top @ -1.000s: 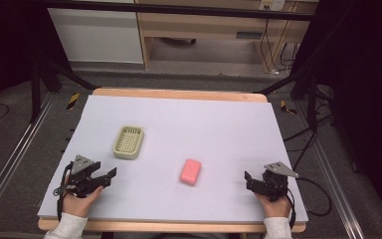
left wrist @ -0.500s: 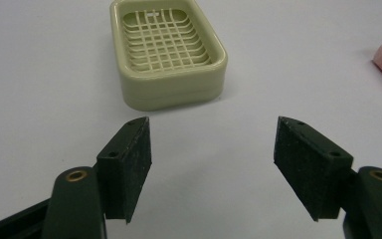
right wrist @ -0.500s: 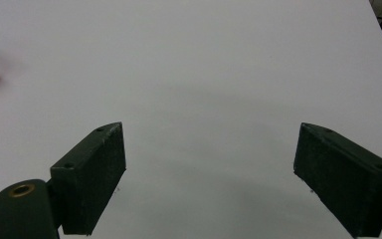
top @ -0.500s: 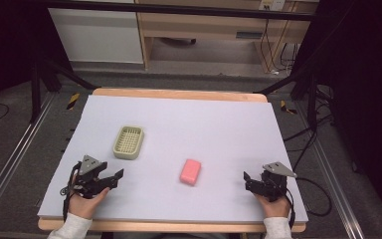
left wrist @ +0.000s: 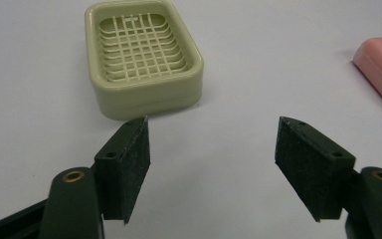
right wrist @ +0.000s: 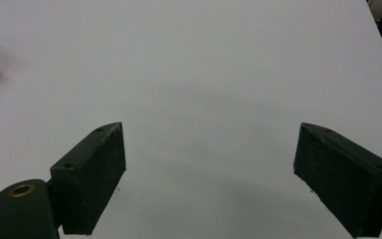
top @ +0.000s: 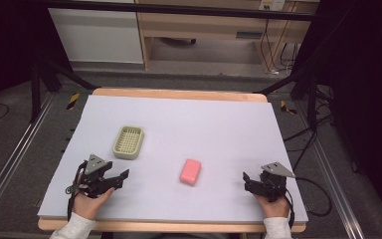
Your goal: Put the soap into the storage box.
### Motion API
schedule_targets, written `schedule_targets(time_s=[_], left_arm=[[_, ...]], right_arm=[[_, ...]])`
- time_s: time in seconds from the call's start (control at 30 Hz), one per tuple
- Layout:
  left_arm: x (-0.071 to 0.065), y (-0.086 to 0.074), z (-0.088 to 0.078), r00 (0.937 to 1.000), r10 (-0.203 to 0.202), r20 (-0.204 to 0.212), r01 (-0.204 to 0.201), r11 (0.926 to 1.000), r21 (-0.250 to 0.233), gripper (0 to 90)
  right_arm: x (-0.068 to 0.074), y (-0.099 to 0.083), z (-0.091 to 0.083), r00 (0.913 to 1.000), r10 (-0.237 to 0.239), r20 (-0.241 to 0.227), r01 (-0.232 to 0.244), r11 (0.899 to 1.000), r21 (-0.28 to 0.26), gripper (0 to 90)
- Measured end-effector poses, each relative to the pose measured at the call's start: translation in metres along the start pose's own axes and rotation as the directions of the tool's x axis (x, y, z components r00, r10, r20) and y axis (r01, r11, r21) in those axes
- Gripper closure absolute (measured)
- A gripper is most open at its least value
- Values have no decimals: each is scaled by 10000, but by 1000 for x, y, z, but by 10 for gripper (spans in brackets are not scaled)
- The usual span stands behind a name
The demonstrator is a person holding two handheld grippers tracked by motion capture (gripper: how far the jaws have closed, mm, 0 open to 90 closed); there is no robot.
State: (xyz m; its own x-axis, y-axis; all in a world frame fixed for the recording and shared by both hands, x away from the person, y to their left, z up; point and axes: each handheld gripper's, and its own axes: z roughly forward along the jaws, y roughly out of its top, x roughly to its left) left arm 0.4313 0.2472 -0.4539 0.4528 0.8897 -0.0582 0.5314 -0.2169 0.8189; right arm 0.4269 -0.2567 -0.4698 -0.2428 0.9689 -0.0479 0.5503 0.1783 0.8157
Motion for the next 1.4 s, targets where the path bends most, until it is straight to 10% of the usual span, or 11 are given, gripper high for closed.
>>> schedule_targets(time_s=[1.4], left_arm=[[-29,39,6,9971,596,481,-580,9977,-347,275]], right_arm=[[1,1,-1,9999,-42,127,42,10000,-7,128]])
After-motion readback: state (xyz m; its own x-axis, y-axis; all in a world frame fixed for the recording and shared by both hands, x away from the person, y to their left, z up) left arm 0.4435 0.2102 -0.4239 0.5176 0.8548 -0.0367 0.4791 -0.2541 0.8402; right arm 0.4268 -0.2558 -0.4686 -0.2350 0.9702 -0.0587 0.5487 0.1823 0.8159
